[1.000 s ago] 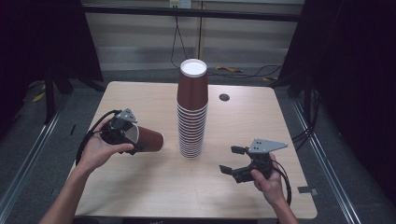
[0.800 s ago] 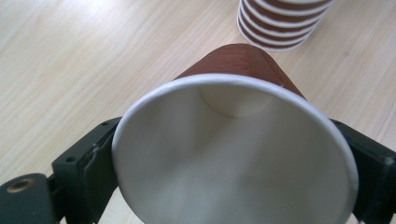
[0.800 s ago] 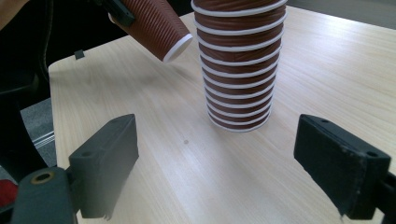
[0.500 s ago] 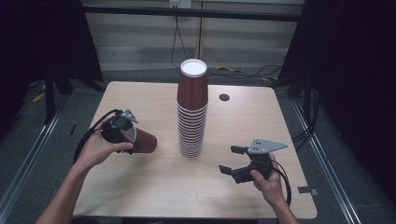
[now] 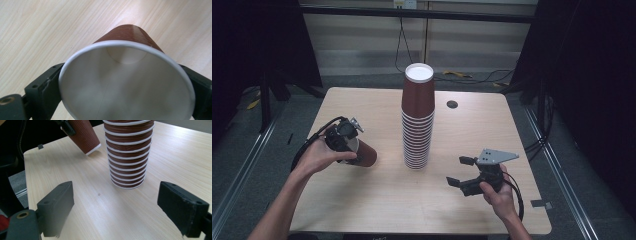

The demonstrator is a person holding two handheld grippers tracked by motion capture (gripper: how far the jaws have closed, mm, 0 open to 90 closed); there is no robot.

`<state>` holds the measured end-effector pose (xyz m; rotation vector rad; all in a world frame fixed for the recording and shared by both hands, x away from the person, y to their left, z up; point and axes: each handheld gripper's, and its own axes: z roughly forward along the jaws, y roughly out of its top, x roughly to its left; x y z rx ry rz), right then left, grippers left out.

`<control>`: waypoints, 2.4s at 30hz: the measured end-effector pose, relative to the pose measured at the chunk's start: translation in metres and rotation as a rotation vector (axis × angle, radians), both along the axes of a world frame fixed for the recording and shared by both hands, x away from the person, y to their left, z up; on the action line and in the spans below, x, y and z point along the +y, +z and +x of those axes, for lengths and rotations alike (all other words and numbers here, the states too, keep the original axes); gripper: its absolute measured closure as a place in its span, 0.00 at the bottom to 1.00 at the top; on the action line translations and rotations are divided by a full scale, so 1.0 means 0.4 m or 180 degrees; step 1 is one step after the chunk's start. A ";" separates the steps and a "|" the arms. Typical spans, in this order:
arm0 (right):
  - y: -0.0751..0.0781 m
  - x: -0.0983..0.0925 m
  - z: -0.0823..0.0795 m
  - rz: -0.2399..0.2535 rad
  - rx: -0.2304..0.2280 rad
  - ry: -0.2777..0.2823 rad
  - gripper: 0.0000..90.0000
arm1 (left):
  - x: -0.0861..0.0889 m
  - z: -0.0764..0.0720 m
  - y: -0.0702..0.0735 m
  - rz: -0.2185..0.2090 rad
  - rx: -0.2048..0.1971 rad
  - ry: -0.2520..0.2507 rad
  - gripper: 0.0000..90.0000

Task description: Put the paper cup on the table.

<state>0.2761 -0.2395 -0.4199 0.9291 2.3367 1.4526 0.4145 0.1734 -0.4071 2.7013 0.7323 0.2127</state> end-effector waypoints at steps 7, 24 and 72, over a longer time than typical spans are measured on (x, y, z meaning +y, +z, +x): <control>-0.004 0.003 0.002 -0.0024 0.0036 0.0009 0.15 | -0.012 0.007 -0.001 -0.0066 -0.0044 -0.0018 0.05; -0.007 0.002 0.003 -0.0024 0.0057 0.0017 0.15 | -0.041 0.013 -0.048 -0.0366 -0.0055 -0.0059 0.09; -0.012 -0.002 0.004 -0.0045 0.0085 0.0008 0.15 | 0.058 -0.053 -0.139 -0.1393 -0.0433 0.0266 0.18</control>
